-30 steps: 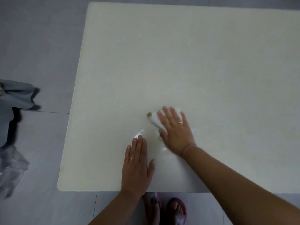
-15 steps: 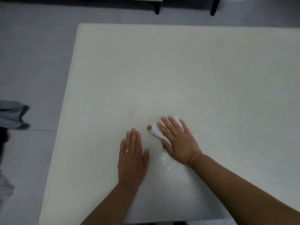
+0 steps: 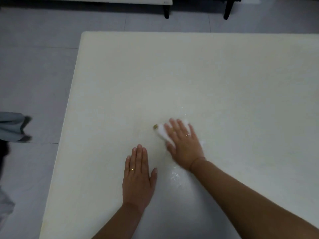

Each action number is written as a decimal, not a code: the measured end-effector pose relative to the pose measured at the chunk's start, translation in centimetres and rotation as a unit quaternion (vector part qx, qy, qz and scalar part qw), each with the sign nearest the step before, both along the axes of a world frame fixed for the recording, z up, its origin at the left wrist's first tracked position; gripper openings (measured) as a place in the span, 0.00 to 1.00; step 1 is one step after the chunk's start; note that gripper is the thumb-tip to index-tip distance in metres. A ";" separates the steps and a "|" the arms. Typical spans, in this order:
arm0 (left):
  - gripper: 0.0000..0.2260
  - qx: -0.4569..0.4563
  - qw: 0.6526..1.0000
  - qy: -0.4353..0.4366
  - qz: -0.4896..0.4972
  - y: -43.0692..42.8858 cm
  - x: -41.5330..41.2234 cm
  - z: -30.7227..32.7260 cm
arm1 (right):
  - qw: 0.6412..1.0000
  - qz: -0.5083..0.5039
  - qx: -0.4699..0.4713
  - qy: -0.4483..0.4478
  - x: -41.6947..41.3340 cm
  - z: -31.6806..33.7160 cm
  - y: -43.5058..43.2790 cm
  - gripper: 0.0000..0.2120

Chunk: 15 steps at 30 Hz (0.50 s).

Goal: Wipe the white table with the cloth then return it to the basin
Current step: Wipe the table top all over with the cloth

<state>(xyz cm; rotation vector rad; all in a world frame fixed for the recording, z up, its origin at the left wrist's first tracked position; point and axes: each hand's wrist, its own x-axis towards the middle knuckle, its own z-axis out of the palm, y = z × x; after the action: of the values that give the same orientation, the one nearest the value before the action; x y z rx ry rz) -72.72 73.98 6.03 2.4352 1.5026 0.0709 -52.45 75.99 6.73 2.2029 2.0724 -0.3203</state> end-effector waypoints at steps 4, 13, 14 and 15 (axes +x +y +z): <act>0.29 -0.002 1.000 0.003 0.001 0.0 -0.1 -0.2 | 0.968 -0.252 0.003 0.022 1.0 -0.1 1.7 0.28; 0.29 -0.009 1.000 0.006 0.003 0.0 0.0 0.0 | 0.998 0.048 0.021 0.032 0.2 0.1 1.1 0.29; 0.30 -0.011 1.000 0.003 0.002 0.0 0.0 0.1 | 0.996 0.083 0.023 0.018 1.8 0.1 1.3 0.29; 0.30 -0.012 1.000 0.001 0.002 0.1 -0.1 0.2 | 0.996 0.084 0.021 0.004 3.3 0.1 1.4 0.29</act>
<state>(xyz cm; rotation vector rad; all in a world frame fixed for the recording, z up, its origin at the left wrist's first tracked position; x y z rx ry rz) -72.80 74.06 6.19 2.4151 1.4994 0.0512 -49.19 77.42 6.87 2.0343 2.2691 -0.2737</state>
